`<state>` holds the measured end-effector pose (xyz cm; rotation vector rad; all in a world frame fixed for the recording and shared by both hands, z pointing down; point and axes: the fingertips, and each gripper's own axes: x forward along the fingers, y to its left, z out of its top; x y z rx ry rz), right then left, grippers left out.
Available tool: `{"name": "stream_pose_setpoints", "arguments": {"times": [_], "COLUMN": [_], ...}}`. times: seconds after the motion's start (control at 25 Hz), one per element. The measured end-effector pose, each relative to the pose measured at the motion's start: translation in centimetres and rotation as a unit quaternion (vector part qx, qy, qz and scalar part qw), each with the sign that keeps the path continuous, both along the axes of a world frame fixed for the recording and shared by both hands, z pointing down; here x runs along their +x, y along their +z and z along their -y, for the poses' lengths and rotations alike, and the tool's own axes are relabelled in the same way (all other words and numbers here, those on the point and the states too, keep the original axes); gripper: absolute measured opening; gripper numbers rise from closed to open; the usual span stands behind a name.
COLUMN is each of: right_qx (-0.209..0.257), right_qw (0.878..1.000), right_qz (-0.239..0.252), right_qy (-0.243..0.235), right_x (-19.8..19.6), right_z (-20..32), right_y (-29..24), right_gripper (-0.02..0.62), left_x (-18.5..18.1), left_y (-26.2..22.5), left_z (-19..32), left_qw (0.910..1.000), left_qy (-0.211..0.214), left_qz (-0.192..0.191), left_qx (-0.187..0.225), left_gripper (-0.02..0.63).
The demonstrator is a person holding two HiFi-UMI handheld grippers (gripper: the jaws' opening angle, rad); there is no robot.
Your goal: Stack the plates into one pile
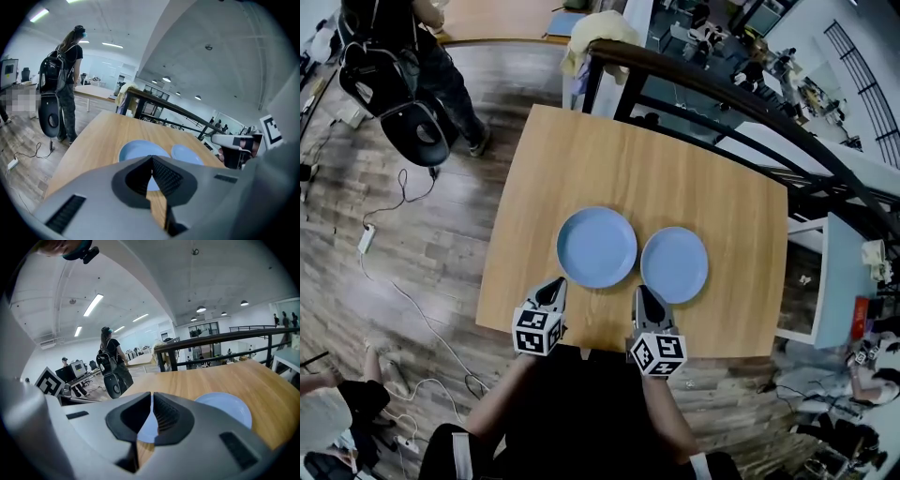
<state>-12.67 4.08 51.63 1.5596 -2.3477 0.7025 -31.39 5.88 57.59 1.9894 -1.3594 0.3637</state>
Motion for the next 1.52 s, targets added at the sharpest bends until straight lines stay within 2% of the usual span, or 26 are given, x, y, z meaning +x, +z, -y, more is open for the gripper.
{"name": "stream_pose_setpoints", "arguments": {"times": [0.24,0.6,0.76,0.92,1.04,1.08,1.16,1.2,1.52], "right_qx": [-0.002,-0.021,-0.038,-0.058,-0.071,-0.075,-0.083,-0.087,-0.122], "right_qw": [1.000,0.999,0.998,0.997,0.996,0.996,0.995,0.995,0.990], "right_qz": [-0.008,-0.017,-0.026,-0.028,-0.033,-0.034,-0.035,-0.036,-0.049], "right_qy": [-0.012,-0.038,-0.039,-0.042,-0.046,-0.046,-0.046,-0.046,-0.054], "right_x": [-0.4,-0.9,-0.5,-0.5,-0.4,-0.2,0.0,-0.1,0.4], "right_z": [0.7,3.4,4.8,5.5,6.1,6.4,6.9,7.2,9.4], "right_y": [0.3,1.9,3.4,5.1,6.1,6.3,6.8,7.2,10.6], "right_gripper": [0.040,0.041,0.043,0.084,0.092,0.092,0.092,0.092,0.094], "left_x": [-0.5,-1.1,-1.0,-1.1,-1.1,-0.9,-0.7,-0.8,-0.9], "left_y": [0.0,0.9,1.8,3.1,4.0,4.3,5.1,5.5,8.1], "left_z": [1.1,3.1,4.2,4.6,4.7,4.8,5.0,5.1,6.1], "left_qw": [0.9999,0.9995,0.9992,0.9988,0.9980,0.9978,0.9972,0.9968,0.9941], "left_qy": [-0.011,-0.033,-0.038,-0.038,-0.044,-0.043,-0.038,-0.038,-0.048], "left_qz": [-0.003,0.001,0.003,0.005,0.005,0.005,0.004,0.004,0.008], "left_qx": [0.009,-0.002,-0.015,-0.029,-0.044,-0.051,-0.065,-0.070,-0.097], "left_gripper": [0.023,0.025,0.026,0.028,0.029,0.034,0.117,0.138,0.138]}}
